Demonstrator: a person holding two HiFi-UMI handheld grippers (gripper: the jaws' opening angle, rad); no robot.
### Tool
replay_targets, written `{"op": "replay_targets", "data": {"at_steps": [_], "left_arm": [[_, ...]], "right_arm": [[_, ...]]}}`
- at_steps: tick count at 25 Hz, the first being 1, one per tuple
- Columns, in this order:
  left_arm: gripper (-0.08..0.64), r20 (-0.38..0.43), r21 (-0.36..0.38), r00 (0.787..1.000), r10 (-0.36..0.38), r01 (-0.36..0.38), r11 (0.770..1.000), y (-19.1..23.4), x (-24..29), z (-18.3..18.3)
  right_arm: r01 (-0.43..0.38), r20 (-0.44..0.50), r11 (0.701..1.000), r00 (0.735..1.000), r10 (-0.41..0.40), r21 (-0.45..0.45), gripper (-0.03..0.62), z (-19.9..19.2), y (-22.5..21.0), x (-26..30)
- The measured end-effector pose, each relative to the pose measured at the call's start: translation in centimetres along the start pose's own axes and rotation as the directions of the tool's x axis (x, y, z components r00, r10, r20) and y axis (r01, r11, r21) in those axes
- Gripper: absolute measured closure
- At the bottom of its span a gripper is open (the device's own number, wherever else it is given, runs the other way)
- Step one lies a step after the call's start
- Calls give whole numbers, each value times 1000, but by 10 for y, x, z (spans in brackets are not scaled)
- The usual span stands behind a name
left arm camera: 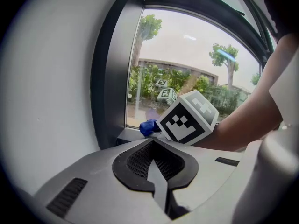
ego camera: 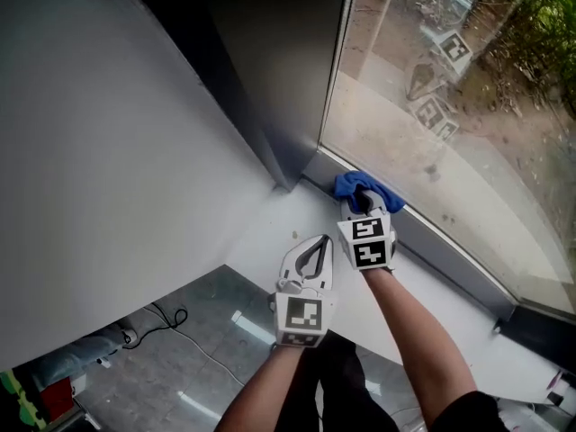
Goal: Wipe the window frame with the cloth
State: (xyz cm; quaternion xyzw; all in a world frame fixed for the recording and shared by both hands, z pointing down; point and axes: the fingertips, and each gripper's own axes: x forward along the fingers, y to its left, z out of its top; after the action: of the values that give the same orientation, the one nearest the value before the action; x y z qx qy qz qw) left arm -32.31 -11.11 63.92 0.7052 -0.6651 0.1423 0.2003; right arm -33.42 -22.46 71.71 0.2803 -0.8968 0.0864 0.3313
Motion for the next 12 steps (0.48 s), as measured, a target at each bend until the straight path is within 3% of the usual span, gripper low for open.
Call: {"op": "replay_targets", "data": {"at_steps": [6, 12], "left_arm": [[555, 22, 29, 1000, -22, 21, 999, -1, -3, -3], [555, 43, -3, 999, -28, 28, 1000, -22, 1, -14]], "right_arm": [[51, 10, 999, 999, -51, 14, 558, -1, -5, -9], [65, 19, 998, 998, -65, 2, 558, -14, -23, -23]]}}
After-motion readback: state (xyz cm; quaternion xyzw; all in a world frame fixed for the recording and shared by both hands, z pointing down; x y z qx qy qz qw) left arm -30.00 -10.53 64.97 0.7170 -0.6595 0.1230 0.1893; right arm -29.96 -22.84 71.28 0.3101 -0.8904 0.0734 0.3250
